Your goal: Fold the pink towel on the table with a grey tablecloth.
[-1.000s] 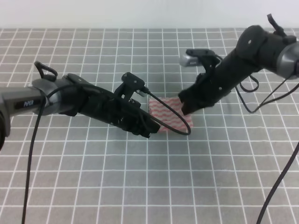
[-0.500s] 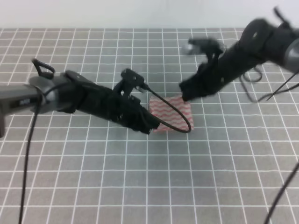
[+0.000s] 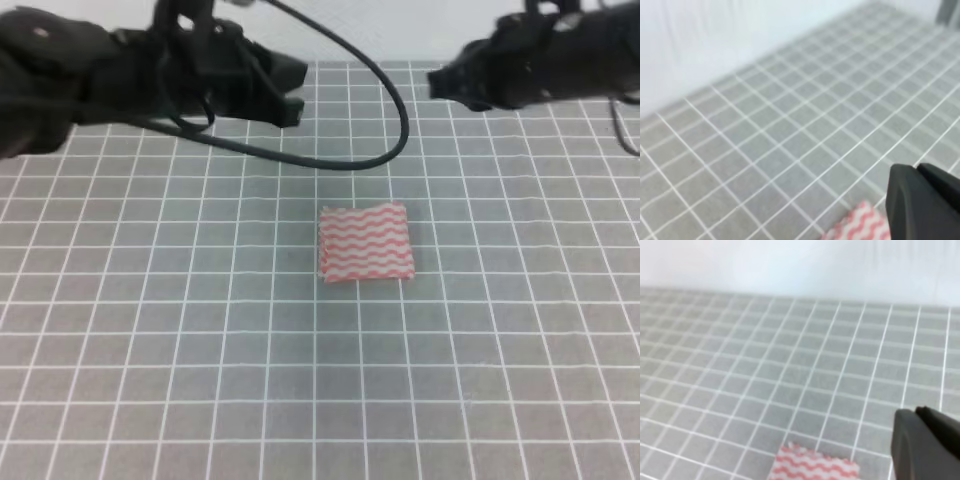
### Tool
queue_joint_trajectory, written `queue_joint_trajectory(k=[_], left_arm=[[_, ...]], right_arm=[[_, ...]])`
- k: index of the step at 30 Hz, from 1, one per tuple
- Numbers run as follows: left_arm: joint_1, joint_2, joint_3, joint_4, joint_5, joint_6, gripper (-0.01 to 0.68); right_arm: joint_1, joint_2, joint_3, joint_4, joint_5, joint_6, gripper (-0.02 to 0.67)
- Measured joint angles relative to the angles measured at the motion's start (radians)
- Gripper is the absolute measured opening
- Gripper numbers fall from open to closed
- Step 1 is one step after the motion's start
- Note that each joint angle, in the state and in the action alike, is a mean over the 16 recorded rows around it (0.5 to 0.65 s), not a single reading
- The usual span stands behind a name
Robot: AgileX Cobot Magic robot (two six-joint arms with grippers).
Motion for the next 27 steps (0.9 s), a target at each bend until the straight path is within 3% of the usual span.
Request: queue_joint_trajectory(k=[11,27], left_arm=[[0.0,-0.357,0.251,-0.003,-0.156,-0.086,-0.002],[0.0,-0.913,0.731,-0.011,-0.325,-0.185,-0.002]], right_arm=[[0.0,-0.354,0.384,0.149,-0.29,-0.095,-0.017],[0.0,-0.733,0.639,0.25,-0.344,-0.164,-0.017]])
